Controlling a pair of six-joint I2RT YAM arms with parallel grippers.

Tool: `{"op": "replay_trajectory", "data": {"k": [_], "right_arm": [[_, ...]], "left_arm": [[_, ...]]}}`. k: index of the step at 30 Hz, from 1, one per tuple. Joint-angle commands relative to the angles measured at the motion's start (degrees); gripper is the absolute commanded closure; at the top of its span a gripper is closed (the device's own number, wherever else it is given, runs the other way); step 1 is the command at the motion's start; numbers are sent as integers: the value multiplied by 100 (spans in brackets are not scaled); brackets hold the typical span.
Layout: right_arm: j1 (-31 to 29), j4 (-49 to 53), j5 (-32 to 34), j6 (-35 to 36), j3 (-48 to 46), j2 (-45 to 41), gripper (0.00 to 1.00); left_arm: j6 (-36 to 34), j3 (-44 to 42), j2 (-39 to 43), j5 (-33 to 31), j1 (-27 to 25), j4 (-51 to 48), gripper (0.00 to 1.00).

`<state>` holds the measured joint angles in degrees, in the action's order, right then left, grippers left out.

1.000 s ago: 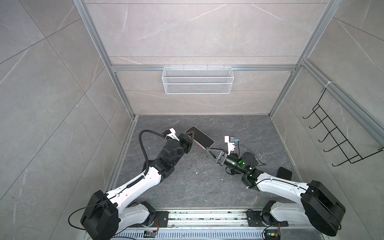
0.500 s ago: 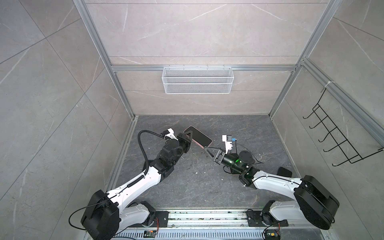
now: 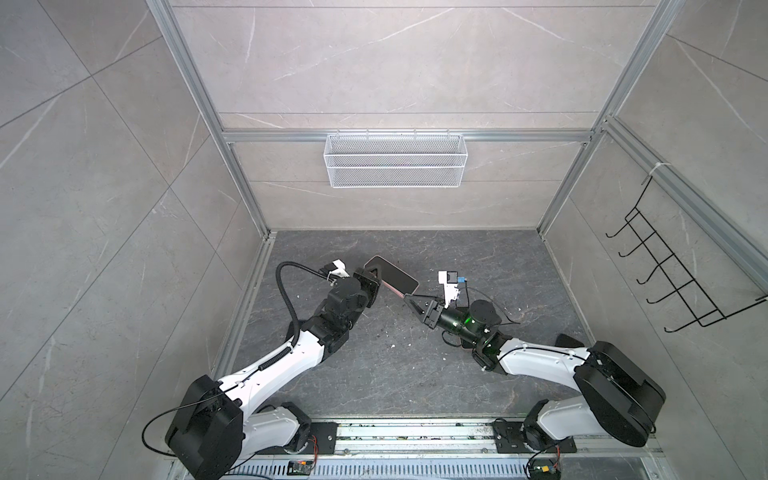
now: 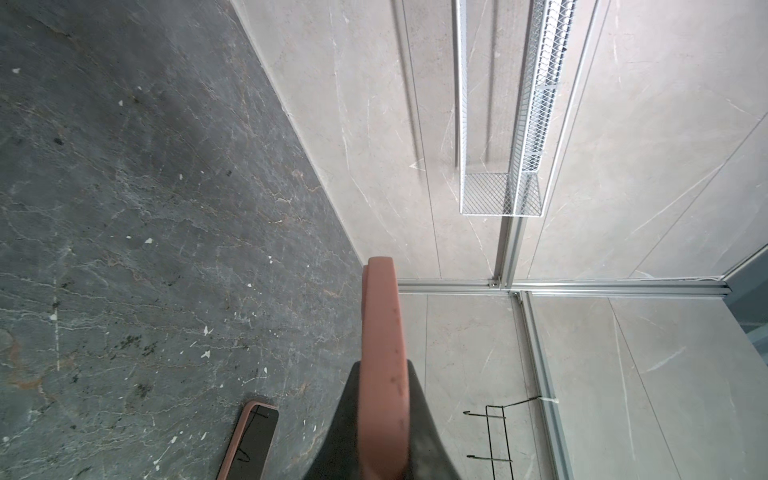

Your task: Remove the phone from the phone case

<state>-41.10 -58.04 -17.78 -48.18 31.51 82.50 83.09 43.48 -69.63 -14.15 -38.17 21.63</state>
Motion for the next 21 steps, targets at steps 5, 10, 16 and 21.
{"op": "replay_trajectory", "data": {"k": [5,10,16,21], "right_arm": [[-193,1104,1086,813,228,403,66],[-294,1494,1540,1089,314,425,66],[-300,1676,1892,1190,266,489,66],[-300,1891,2116,1215,339,599,66]], "left_arm": [[340,527,152,470,-138,855,100],[383,582,103,492,-137,861,100],[370,599,149,501,-138,844,100],[409,590,191,519,-130,887,100]]}}
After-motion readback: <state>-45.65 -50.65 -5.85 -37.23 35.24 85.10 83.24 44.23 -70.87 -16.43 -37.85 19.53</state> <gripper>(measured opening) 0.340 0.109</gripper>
